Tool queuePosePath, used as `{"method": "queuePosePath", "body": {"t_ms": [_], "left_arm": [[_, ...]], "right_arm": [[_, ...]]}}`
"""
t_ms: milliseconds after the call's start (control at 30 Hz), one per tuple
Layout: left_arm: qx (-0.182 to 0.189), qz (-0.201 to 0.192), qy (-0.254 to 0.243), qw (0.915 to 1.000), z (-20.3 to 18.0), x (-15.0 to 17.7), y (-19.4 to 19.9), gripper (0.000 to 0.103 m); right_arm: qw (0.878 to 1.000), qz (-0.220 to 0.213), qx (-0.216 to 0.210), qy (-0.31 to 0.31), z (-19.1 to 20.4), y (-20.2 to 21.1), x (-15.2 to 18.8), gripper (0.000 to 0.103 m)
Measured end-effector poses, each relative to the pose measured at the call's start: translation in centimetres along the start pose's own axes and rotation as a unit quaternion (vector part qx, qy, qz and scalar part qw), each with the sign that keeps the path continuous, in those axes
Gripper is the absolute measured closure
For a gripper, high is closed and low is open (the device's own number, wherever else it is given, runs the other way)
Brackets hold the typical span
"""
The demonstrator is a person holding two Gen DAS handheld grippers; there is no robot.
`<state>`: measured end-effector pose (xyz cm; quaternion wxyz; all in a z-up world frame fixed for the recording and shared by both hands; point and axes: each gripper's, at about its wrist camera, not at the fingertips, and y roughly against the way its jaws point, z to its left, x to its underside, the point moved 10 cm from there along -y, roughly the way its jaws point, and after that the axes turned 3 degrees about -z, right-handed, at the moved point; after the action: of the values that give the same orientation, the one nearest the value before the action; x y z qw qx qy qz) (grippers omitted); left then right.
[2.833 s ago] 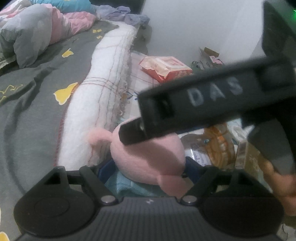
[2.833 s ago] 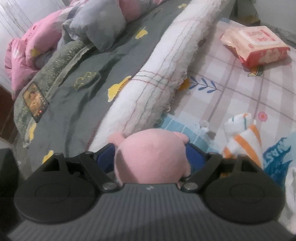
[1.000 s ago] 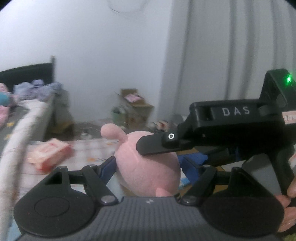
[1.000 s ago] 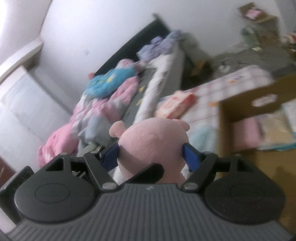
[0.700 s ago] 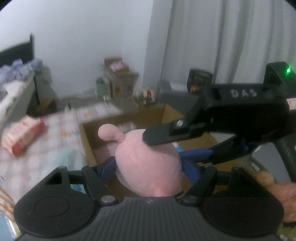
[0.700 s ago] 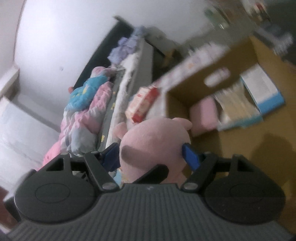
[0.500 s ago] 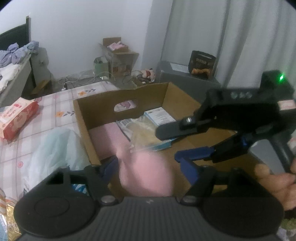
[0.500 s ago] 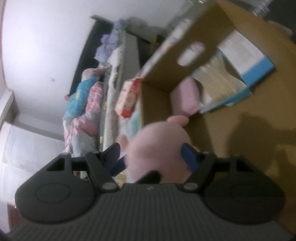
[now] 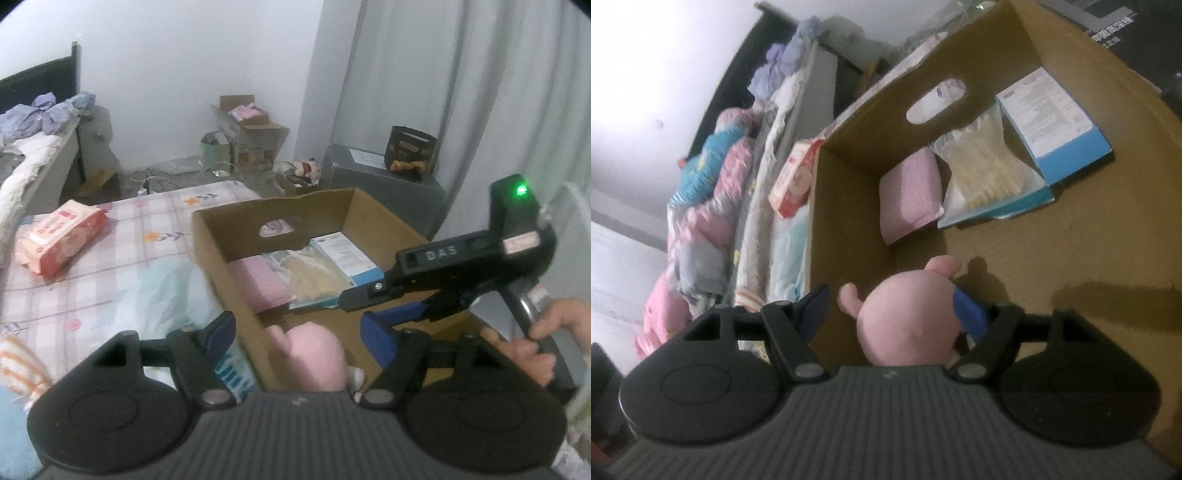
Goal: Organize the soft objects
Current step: 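Lower the plush toy into the box and open the right gripper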
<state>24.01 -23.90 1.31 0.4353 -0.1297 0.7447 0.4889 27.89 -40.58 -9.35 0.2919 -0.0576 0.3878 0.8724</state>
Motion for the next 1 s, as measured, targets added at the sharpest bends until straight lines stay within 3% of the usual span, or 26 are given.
{"method": "queuePosePath", "body": {"t_ms": [267, 467, 700, 1000], "left_arm": [[-0.036, -0.011, 0.018, 0.9991, 3.9, 2.3, 3.6, 0.027], [-0.060, -0.005, 0.052, 0.9969, 7.1, 4.0, 5.2, 0.027], [-0.062, -0.010, 0.071, 0.9955, 8.9, 4.8, 6.2, 0.027], [-0.077, -0.011, 0.077, 0.9940, 10.5, 6.2, 7.3, 0.027]], "right_arm": [[0.996, 0.065, 0.057, 0.019, -0.5, -4.0, 1.1, 0.021], [0.993, 0.105, 0.056, 0.008, -0.6, -6.6, 2.7, 0.021], [0.996, 0.066, 0.050, -0.043, -1.3, -6.4, 2.0, 0.030], [0.994, -0.015, 0.061, -0.087, -1.3, -6.6, -0.4, 0.031]]}}
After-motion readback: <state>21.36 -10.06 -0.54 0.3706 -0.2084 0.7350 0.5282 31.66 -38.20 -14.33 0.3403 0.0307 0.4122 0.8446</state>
